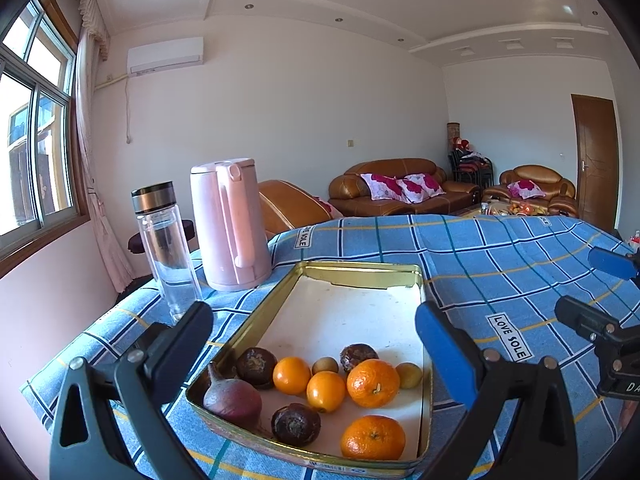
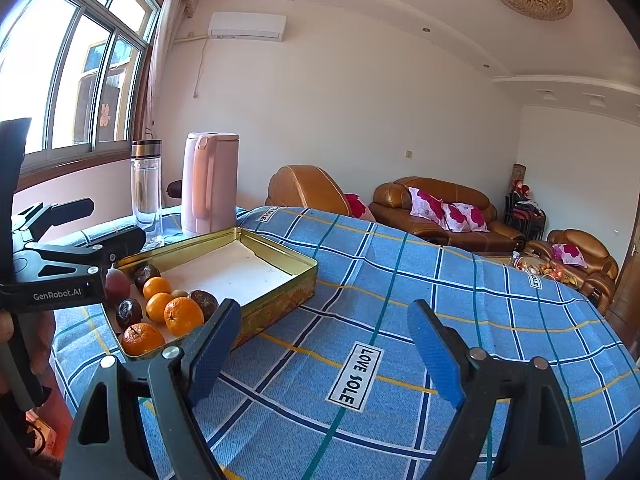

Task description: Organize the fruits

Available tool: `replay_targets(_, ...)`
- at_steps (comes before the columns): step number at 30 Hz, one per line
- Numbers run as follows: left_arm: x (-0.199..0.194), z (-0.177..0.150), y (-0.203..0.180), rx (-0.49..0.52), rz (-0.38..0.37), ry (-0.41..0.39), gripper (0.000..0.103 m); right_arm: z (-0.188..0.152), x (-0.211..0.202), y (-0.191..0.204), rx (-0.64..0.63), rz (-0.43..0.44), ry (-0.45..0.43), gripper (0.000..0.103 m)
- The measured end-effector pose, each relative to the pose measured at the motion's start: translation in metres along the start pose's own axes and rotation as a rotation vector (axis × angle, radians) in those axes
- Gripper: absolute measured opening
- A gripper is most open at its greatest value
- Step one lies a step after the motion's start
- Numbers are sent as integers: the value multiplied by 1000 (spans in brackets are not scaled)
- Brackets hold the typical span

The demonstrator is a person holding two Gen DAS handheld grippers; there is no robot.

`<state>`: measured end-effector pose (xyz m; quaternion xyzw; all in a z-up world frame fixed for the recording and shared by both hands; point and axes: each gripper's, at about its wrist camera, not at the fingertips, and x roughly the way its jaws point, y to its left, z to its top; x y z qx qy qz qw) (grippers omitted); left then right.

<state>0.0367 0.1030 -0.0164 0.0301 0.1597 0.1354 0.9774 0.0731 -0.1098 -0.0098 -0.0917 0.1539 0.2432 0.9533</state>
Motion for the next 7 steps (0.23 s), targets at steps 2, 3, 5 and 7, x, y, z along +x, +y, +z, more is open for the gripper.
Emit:
replay_targets(2,-1,0,-2,7,-4,-6,103,-1,1,0,1,2,4,86)
replay_targets(3,-2,0,-3,8,-4,-7,103,-1,1,0,0,2,5,86)
replay_targets(5,-2,1,-2,6,-9,-8,103,-2,1,-1,1,2,6,86)
replay_targets(7,-2,1,-3,12,0,-7,103,-2,0,-2,3,3,7,86)
